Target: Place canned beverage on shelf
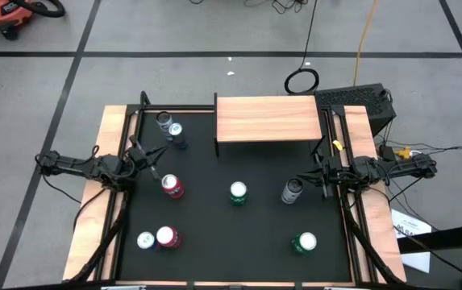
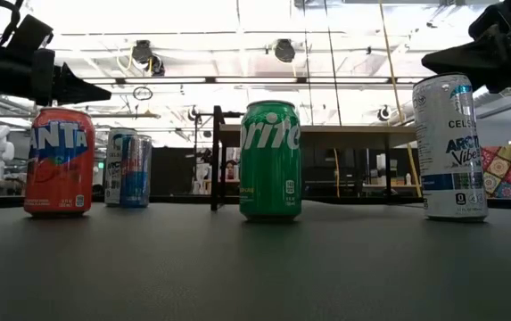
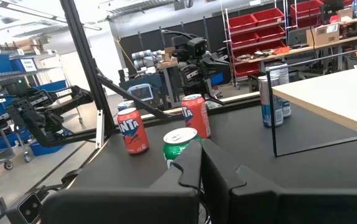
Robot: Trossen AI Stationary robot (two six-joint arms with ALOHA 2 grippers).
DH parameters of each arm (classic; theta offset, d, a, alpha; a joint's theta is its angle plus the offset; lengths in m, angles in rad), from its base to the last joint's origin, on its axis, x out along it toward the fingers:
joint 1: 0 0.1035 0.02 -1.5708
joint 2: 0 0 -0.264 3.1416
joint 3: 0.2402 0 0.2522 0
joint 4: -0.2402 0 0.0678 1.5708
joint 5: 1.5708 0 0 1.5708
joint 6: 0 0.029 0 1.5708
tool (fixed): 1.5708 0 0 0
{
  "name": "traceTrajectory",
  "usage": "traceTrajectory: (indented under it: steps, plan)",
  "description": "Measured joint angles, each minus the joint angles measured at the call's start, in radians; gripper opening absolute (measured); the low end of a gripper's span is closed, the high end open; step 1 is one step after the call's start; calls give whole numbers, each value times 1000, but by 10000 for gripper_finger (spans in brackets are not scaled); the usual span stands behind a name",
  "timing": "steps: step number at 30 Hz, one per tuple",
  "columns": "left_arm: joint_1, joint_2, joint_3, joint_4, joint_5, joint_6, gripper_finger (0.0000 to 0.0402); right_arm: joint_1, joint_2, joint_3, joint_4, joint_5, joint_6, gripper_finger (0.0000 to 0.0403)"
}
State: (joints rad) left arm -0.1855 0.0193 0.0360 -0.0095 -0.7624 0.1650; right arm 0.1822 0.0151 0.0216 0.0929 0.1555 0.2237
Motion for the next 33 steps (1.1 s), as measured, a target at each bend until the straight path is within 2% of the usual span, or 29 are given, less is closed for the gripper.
traceTrajectory:
  steps: [21,23,25,29,33]
  plan:
    - [0,0,0,0,0,0,6,0,0,0,5,0,3,0]
    - [0,0,0,0,0,0,6,0,0,0,11,1,64,0]
    - [0,0,0,0,-1,3,6,0,0,0,15,7,194,0]
    - [3,0,0,-1,-27,101,6,0,0,0,-7,87,445,0]
    - [3,0,0,-1,-28,129,6,0,0,0,-9,191,549,0]
